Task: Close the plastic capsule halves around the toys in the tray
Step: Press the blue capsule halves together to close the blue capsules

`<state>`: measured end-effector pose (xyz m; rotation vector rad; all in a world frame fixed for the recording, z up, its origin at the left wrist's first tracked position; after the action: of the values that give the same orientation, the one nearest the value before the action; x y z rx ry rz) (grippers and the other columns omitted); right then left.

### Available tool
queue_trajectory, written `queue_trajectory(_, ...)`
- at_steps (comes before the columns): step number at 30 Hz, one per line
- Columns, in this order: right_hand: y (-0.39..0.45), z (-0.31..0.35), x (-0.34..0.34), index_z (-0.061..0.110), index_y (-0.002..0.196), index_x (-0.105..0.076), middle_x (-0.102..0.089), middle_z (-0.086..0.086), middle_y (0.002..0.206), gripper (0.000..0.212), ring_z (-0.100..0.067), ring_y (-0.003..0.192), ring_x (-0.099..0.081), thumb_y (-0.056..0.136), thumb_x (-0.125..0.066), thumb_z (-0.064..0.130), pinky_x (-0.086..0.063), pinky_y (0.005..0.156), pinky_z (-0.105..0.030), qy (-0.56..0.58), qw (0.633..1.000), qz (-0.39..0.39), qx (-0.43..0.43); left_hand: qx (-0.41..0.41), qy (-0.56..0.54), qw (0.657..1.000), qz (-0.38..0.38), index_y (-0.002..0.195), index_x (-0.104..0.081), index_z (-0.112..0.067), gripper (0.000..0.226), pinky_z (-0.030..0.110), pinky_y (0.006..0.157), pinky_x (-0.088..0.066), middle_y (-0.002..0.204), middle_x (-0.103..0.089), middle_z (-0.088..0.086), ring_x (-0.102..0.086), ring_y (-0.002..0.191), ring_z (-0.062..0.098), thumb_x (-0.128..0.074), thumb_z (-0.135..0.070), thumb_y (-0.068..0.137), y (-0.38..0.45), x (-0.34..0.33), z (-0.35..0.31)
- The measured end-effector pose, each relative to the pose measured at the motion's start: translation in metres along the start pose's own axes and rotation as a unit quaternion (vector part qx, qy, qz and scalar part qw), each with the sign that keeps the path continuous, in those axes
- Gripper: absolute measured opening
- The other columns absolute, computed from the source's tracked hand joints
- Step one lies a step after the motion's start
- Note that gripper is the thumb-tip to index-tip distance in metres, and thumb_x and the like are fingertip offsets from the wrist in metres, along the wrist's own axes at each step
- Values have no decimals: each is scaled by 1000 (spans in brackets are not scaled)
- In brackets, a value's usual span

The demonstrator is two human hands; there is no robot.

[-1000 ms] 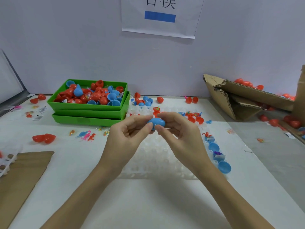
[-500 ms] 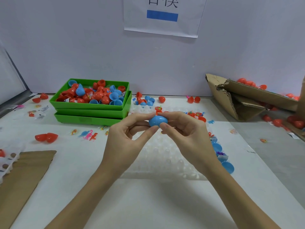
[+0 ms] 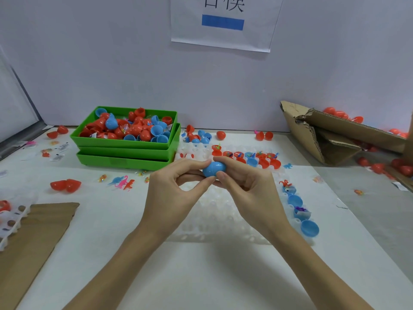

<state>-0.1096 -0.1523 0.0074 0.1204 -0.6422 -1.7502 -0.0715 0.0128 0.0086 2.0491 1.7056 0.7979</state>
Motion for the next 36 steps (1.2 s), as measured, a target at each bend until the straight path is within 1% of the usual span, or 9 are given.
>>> queue_trajectory(4,-5,2,-7,19,129,-70,-77,12,109,38,-1,98,-73,91,-77,20,-59,87,-21,-23,1000,4,16,-46,63,997,-12,115,-78,-12,35,28,85,-62,106,-76,-3,-76,91,12,-86,-5,82,-2,1,-2)
queue_trajectory(8,-7,13,-8,52,99,-67,-74,22,91,30,-2,83,-74,86,-81,30,-55,73,-10,-40,998,-24,42,-114,142,983,11,111,-77,-5,35,25,82,-60,100,-74,2,-71,91,12,-89,-4,79,-6,-6,-7)
queue_trajectory(11,-6,11,-7,58,92,-67,-74,22,89,32,-6,83,-74,87,-80,29,-59,72,-16,-44,998,-27,30,-138,173,975,13,112,-77,-4,35,20,83,-58,98,-73,3,-69,87,10,-89,-4,78,-8,-9,-9)
queue_trajectory(14,-6,9,-7,52,98,-69,-74,19,91,32,-6,83,-75,92,-76,22,-62,75,-24,-63,997,-23,36,-139,188,972,9,113,-77,-2,35,18,84,-57,98,-73,4,-70,84,8,-88,-3,80,-9,-10,-10)
queue_trajectory(19,-7,2,-7,22,106,-79,-74,16,87,15,-4,82,-74,93,-74,17,-59,74,-18,-66,997,-31,17,-136,195,971,3,113,-77,-3,33,10,87,-53,100,-77,4,-73,85,7,-86,-1,81,-9,-10,-11)
queue_trajectory(24,-7,9,-10,20,107,-76,-75,9,87,13,-13,81,-74,95,-73,17,-62,75,-32,-90,995,-35,28,-154,220,963,-17,116,-77,-2,38,11,89,-53,102,-78,5,-72,87,11,-87,-5,80,-12,-10,-15)
queue_trajectory(28,-6,11,-11,16,122,-71,-75,13,102,27,1,93,-72,95,-71,18,-56,83,-12,-96,994,-13,52,-162,208,964,-5,125,-73,-5,44,16,92,-54,109,-70,7,-67,94,11,-85,0,82,-9,-8,-13)
queue_trajectory(32,-9,8,-17,17,145,-55,-65,24,117,53,11,102,-65,96,-71,22,-51,87,-7,-78,997,2,13,-140,171,975,-3,120,-73,-6,37,14,92,-53,112,-67,6,-66,101,6,-82,1,84,-6,-7,-8)
queue_trajectory(36,-10,9,-18,25,136,-61,-64,29,116,47,9,107,-66,92,-76,19,-51,87,-8,-20,1000,-8,11,-130,107,986,-14,118,-71,-4,32,22,90,-58,114,-70,5,-68,110,11,-79,-2,86,-6,-5,-7)
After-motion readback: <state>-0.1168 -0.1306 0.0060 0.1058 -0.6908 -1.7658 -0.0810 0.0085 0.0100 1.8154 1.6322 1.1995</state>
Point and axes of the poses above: each hand's wrist, its own y-axis towards the middle knuckle, its own x-axis out of the back of the hand, z = x × y, the point moved 4 cm from there along y, towards the middle knuckle
